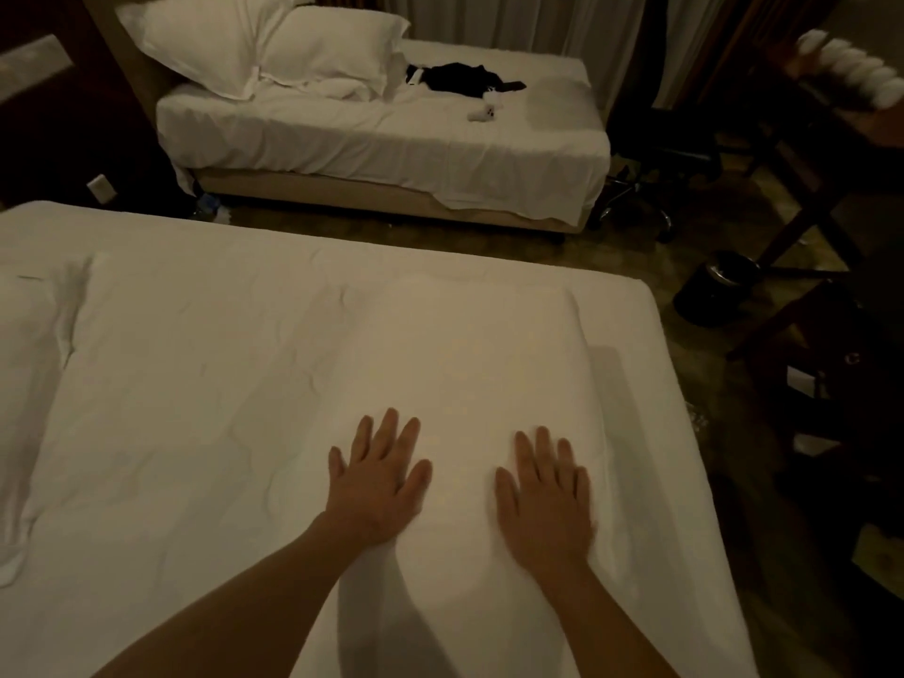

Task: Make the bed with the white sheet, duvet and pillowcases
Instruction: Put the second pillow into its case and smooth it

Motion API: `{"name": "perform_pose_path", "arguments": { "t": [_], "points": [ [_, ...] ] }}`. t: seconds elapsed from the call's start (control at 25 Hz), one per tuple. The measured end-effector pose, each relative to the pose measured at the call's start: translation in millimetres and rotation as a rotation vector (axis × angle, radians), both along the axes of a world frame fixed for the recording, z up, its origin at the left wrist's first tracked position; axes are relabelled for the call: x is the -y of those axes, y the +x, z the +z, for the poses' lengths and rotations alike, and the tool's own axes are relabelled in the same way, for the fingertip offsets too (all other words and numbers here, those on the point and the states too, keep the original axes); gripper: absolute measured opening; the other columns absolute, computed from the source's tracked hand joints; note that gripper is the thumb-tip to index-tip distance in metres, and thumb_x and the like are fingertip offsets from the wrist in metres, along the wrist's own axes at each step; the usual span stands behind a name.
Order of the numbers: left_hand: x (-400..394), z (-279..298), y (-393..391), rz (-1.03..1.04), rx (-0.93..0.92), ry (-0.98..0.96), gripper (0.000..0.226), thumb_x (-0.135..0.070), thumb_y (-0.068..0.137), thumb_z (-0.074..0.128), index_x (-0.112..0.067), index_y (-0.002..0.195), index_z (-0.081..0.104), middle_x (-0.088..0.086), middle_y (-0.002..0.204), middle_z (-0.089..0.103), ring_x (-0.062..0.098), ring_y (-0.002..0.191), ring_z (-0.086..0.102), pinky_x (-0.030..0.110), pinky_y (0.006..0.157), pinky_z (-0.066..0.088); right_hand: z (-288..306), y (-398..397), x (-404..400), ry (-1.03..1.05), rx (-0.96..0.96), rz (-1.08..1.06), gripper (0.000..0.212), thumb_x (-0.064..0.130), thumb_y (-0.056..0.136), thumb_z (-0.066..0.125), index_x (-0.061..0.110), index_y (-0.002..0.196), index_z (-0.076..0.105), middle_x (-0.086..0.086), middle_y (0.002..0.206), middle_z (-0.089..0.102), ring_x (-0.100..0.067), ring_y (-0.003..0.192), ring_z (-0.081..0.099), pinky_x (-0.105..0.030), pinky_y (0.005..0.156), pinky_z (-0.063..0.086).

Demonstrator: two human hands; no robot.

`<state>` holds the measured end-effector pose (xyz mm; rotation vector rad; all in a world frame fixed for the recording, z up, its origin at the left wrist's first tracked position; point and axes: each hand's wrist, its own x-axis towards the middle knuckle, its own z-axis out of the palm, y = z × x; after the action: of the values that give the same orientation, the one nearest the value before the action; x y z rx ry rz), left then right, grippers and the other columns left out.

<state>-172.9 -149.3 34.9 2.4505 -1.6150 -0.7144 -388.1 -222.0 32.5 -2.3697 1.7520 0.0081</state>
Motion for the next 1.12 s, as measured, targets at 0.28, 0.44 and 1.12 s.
{"name": "perform_pose_path", "arguments": {
  "t": [0.28, 0.44, 1.12],
  "points": [
    [-47, 7, -7, 0.166, -0.104, 0.072, 0.074, -0.075, 0.094, 0.021, -0.044, 0.157, 0.000, -0.015, 0.166, -0.013, 0.025, 0.153, -0.016, 0.067, 0.117, 0.004, 12, -19, -51, 0.103, 0.027, -0.162, 0.067, 0.061, 0.101, 0.020, 0.032, 0.160, 0.008, 0.003, 0.169, 0.002, -0.036, 0.153, 0.008, -0.047, 0.123, 0.012],
    [-41, 17, -6, 0.310, -0.182, 0.064, 0.080, -0.079, 0.090, 0.030, -0.043, 0.158, 0.005, -0.014, 0.167, -0.008, 0.028, 0.154, -0.009, 0.066, 0.117, 0.007, 18, -19, -48, 0.172, 0.033, -0.173, 0.070, 0.065, 0.100, 0.020, 0.034, 0.160, 0.003, 0.006, 0.169, -0.003, -0.034, 0.153, 0.004, -0.045, 0.123, 0.008],
    [72, -23, 80, 0.740, -0.483, 0.077, 0.172, -0.099, 0.016, 0.067, -0.029, 0.159, 0.001, 0.013, 0.160, 0.020, 0.043, 0.144, 0.027, 0.059, 0.115, 0.031, -12, -18, 113, 0.621, 0.589, -0.695, 0.167, 0.089, 0.010, 0.079, 0.040, 0.152, 0.007, -0.011, 0.152, 0.038, -0.037, 0.134, 0.044, -0.056, 0.110, 0.039]
  ]
}}
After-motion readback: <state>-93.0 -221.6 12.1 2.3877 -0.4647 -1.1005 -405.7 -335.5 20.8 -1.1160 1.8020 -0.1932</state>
